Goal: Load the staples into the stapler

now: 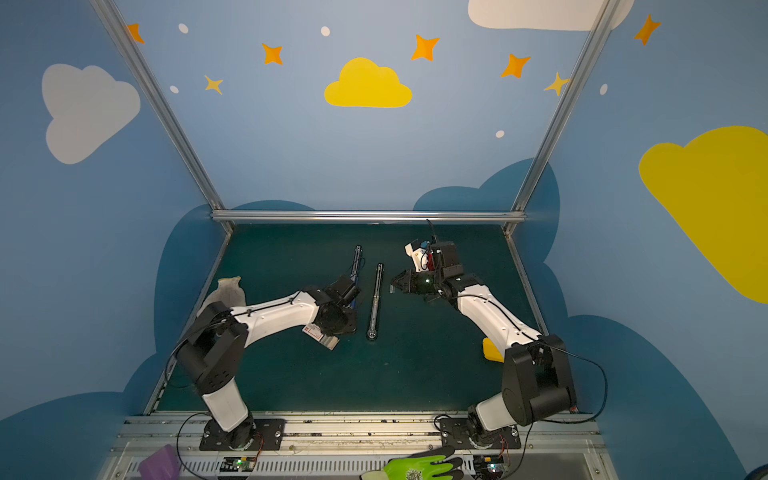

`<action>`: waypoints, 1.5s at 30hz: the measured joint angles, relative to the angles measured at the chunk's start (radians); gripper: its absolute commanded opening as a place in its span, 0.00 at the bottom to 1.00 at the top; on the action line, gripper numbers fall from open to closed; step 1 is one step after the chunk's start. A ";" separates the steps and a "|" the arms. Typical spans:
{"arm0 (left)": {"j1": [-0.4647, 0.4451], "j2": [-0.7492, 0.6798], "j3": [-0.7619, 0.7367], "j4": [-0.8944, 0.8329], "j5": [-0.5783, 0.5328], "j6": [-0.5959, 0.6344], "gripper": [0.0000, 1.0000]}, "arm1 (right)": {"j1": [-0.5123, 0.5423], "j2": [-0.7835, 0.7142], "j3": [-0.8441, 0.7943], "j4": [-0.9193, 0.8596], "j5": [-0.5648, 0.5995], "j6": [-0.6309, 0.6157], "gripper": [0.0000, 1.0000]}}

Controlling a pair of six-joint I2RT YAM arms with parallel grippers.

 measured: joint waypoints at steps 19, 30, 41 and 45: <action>-0.063 0.153 0.162 0.056 0.070 0.029 0.48 | -0.014 0.045 0.007 -0.042 0.067 -0.012 0.14; 0.042 -0.366 -0.239 0.111 0.006 -0.002 0.50 | 0.172 0.244 0.249 -0.211 0.352 -0.042 0.14; 0.113 -0.646 -0.462 0.266 0.064 -0.034 0.58 | 0.294 0.538 0.578 -0.464 0.615 0.000 0.14; 0.123 -0.653 -0.463 0.291 0.081 -0.035 0.57 | 0.296 0.558 0.580 -0.503 0.652 0.008 0.14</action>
